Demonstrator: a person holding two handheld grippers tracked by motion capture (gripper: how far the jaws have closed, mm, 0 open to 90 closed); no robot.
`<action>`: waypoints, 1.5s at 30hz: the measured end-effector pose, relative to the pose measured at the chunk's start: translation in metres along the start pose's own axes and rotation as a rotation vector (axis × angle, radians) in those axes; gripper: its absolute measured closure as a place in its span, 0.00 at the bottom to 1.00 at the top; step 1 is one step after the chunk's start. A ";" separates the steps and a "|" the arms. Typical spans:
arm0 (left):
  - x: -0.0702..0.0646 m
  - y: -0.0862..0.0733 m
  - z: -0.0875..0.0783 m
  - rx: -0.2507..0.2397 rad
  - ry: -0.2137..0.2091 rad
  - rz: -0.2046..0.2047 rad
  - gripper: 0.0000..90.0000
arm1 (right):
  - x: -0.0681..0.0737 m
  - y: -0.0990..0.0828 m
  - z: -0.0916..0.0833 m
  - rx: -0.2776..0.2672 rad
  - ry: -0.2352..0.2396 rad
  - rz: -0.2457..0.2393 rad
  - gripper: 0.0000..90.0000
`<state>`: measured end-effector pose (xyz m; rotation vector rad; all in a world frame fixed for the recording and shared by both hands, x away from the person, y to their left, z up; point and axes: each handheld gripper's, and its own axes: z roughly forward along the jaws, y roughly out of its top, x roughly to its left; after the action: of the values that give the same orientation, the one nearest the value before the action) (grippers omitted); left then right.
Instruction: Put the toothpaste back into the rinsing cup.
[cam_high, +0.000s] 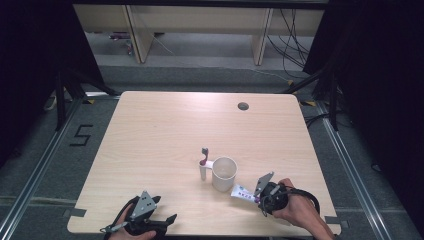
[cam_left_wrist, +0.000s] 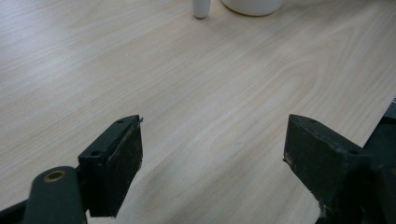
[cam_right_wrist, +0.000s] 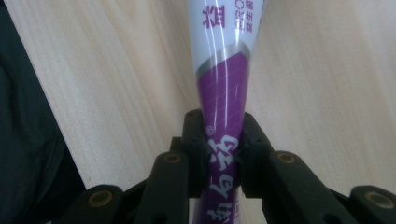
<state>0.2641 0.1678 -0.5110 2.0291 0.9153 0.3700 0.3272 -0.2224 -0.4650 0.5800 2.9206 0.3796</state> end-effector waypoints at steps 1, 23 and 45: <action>0.000 0.000 0.000 0.002 -0.001 0.003 0.21 | 0.002 -0.002 -0.003 -0.015 -0.004 0.030 0.85; 0.000 -0.001 0.000 -0.001 0.001 -0.002 0.21 | -0.007 -0.040 -0.043 -0.408 -0.085 0.186 0.85; 0.000 0.000 0.000 0.002 0.001 0.005 0.21 | -0.052 -0.013 -0.050 -0.745 -0.066 0.365 0.85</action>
<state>0.2644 0.1682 -0.5111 2.0332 0.9116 0.3733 0.3609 -0.2657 -0.4160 0.9439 2.3241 1.3640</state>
